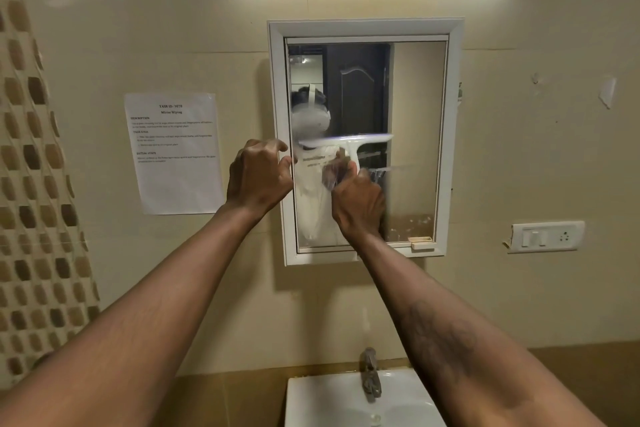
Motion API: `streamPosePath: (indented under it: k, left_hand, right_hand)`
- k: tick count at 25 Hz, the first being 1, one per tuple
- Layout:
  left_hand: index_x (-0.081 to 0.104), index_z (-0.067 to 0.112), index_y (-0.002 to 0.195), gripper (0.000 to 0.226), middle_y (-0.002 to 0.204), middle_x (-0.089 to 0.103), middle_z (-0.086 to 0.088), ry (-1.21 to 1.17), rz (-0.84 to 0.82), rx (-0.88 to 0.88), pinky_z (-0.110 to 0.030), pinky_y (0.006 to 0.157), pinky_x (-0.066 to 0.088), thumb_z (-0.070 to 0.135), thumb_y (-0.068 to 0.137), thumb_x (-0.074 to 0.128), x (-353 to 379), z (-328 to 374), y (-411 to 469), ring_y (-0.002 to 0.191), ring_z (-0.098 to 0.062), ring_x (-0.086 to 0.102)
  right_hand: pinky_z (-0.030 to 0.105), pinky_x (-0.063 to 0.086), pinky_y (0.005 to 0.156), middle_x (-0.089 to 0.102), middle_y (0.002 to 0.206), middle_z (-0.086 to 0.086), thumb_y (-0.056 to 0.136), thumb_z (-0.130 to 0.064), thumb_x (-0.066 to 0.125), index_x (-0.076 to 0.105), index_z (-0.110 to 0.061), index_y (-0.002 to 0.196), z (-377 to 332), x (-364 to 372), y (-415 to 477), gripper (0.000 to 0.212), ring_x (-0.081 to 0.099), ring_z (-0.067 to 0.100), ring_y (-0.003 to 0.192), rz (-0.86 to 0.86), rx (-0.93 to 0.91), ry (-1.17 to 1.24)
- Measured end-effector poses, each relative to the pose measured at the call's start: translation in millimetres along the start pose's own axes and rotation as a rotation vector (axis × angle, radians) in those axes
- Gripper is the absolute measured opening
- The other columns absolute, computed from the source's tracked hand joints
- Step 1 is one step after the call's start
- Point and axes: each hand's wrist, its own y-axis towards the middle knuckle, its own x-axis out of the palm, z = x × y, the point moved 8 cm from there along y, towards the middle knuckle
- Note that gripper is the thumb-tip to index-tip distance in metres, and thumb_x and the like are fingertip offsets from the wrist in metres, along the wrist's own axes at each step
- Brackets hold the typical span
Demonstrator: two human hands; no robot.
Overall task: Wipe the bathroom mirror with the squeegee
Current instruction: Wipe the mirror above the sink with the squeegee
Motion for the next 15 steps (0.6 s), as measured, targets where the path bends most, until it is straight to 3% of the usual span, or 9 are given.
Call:
streamPosePath:
  k: [5,10,15]
  left_hand:
    - [0.070,0.010,0.116,0.028,0.104,0.073,-0.016,0.016,0.022,0.001,-0.040,0.082,0.055,0.022,0.092,0.063,-6.7,-5.6,3.9,0.107,-0.033,0.065]
    - [0.070,0.011,0.114,0.027,0.103,0.073,-0.015,0.016,0.019,-0.001,-0.039,0.081,0.055,0.022,0.091,0.061,-1.1,-14.1,5.7,0.106,-0.032,0.064]
    - [0.070,0.012,0.114,0.026,0.104,0.072,-0.014,0.018,-0.014,-0.028,-0.039,0.082,0.055,0.023,0.092,0.061,14.9,-26.7,-3.0,0.105,-0.032,0.064]
  right_hand:
    - [0.041,0.058,0.075,0.069,0.095,0.005,0.112,-0.048,0.027,0.064,-0.011,0.114,-41.4,-12.4,39.1,0.052,0.069,0.025,0.087,0.024,0.027,0.157]
    - [0.046,0.059,0.080,0.072,0.102,0.009,0.111,-0.050,0.023,0.064,-0.010,0.116,-38.7,2.1,40.7,0.057,0.070,0.028,0.092,0.020,0.042,0.107]
    - [0.043,0.058,0.079,0.069,0.105,0.005,0.112,-0.048,0.026,0.063,-0.015,0.115,-25.1,19.5,24.9,0.050,0.069,0.024,0.092,-0.023,-0.018,-0.054]
